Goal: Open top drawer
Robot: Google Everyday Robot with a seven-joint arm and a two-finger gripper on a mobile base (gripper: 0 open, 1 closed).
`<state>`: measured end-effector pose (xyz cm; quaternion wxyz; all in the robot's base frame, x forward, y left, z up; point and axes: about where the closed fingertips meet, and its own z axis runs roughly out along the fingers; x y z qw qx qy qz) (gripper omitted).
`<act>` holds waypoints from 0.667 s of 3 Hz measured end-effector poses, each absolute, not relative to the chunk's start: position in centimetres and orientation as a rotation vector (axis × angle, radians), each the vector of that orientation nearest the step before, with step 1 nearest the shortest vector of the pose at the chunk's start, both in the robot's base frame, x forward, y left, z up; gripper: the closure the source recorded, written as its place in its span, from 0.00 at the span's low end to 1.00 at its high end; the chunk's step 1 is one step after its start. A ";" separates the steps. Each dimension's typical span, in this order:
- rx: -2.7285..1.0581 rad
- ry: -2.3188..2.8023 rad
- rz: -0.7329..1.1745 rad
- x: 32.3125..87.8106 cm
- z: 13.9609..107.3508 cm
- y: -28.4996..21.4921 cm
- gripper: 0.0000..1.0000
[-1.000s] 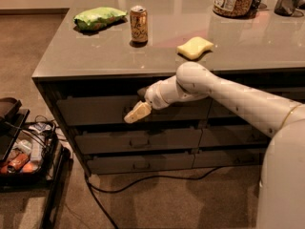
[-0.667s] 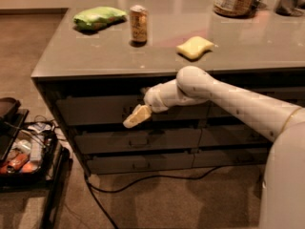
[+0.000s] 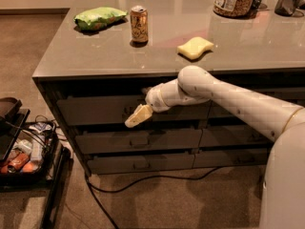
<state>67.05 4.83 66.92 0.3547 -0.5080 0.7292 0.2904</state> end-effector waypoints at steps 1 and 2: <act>-1.260 1.829 0.860 66.9 67.4 4.4 0.00; -1.260 1.829 0.860 66.9 67.4 4.4 0.00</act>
Offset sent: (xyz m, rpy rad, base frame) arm -0.0013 -0.0052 0.0041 0.1030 0.0202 0.0140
